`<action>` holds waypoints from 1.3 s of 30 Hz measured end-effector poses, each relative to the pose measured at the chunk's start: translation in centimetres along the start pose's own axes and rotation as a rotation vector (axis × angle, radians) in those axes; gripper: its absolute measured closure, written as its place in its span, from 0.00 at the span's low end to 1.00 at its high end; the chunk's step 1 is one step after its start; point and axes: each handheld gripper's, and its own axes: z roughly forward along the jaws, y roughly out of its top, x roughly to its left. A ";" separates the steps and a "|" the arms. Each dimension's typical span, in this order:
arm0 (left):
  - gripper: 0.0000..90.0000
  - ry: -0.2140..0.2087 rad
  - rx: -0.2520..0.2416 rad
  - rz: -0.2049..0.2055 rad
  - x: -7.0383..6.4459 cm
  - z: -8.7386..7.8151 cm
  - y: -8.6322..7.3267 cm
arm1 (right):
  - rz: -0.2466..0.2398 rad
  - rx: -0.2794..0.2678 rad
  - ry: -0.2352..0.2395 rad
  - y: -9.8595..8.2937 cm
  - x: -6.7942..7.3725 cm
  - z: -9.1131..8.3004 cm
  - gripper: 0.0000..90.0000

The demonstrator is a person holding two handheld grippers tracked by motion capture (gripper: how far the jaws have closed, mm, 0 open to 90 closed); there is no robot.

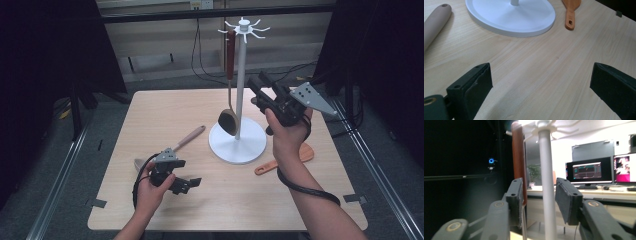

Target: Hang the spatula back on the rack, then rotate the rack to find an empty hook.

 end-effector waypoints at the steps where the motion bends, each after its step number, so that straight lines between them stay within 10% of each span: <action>1: 0.04 -0.002 0.000 0.004 0.0 0.0 0.0 | -0.001 0.005 0.000 -0.2 0.0 -0.2 0.61; 39: 0.04 0.039 0.015 0.005 0.9 0.3 0.6 | -0.045 0.385 0.146 -9.0 -0.2 -5.7 0.19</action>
